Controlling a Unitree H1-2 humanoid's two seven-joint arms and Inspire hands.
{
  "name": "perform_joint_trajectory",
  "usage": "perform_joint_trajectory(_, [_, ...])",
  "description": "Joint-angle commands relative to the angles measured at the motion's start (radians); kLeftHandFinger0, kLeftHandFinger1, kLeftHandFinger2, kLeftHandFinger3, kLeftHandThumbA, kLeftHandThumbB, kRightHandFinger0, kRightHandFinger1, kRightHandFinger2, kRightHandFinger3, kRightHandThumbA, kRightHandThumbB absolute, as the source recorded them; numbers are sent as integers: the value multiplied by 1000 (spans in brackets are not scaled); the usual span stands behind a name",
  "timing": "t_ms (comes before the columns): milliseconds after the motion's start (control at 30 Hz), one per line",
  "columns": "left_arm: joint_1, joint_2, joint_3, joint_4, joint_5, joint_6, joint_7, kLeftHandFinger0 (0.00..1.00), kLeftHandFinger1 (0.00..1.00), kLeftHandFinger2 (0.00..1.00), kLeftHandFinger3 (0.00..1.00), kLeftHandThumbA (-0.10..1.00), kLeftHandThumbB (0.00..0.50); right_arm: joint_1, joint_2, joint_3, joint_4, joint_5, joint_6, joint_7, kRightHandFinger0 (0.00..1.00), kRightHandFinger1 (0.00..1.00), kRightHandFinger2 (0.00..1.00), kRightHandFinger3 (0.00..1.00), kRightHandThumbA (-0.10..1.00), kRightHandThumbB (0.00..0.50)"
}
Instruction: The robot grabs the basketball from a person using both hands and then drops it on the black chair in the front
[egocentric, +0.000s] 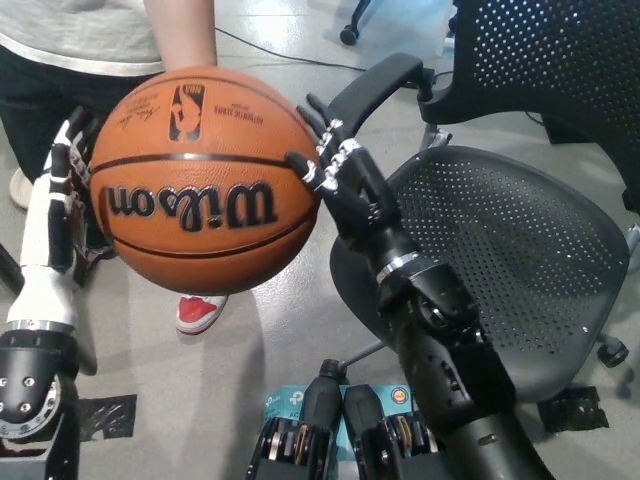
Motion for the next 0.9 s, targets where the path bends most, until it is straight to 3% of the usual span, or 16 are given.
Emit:
perform_joint_trajectory(0, [-61, -65, -132, 26, 88, 23, -43, 1000, 1000, 1000, 1000, 1000, 198, -107, 103, 123, 108, -219, -157, -40, 1000, 1000, 1000, 1000, 1000, 359])
perform_joint_trajectory(67, [-66, -89, -141, 35, 87, 14, -30, 1000, 1000, 1000, 1000, 1000, 174, -113, 116, 143, 129, -263, -169, -88, 1000, 1000, 1000, 1000, 1000, 360])
perform_joint_trajectory(167, [-83, -126, -136, 44, -27, 33, -75, 1000, 1000, 1000, 1000, 1000, 150, -103, 144, 136, 122, -271, -172, -148, 1000, 1000, 1000, 1000, 1000, 348])
perform_joint_trajectory(300, [-117, -135, -147, 73, -25, 26, -81, 1000, 1000, 1000, 1000, 1000, 131, -99, 150, 111, 110, -255, -192, -174, 1000, 1000, 1000, 1000, 1000, 301])
perform_joint_trajectory(433, [-147, -139, -163, 71, -31, 62, -88, 1000, 1000, 1000, 1000, 1000, 117, -91, 142, 99, 71, -231, -174, -178, 1000, 1000, 1000, 1000, 1000, 326])
perform_joint_trajectory(500, [-160, -150, -171, 57, -21, 87, -74, 1000, 1000, 1000, 1000, 1000, 104, -82, 131, 99, 20, -225, -144, -182, 1000, 1000, 1000, 1000, 1000, 301])
perform_joint_trajectory(633, [-189, -161, -190, 26, 23, 165, -36, 1000, 1000, 1000, 1000, 1000, 134, -84, 109, 99, -38, -227, -125, -200, 1000, 1000, 1000, 1000, 1000, 265])
perform_joint_trajectory(700, [-216, -165, -198, 29, 27, 174, -33, 1000, 1000, 1000, 1000, 1000, 153, -100, 98, 89, -55, -223, -133, -214, 1000, 1000, 1000, 1000, 1000, 255])
perform_joint_trajectory(867, [-270, -181, -211, 18, 28, 158, -28, 1000, 1000, 1000, 1000, 1000, 139, -107, 78, 74, -152, -204, -103, -226, 1000, 1000, 1000, 1000, 1000, 242])
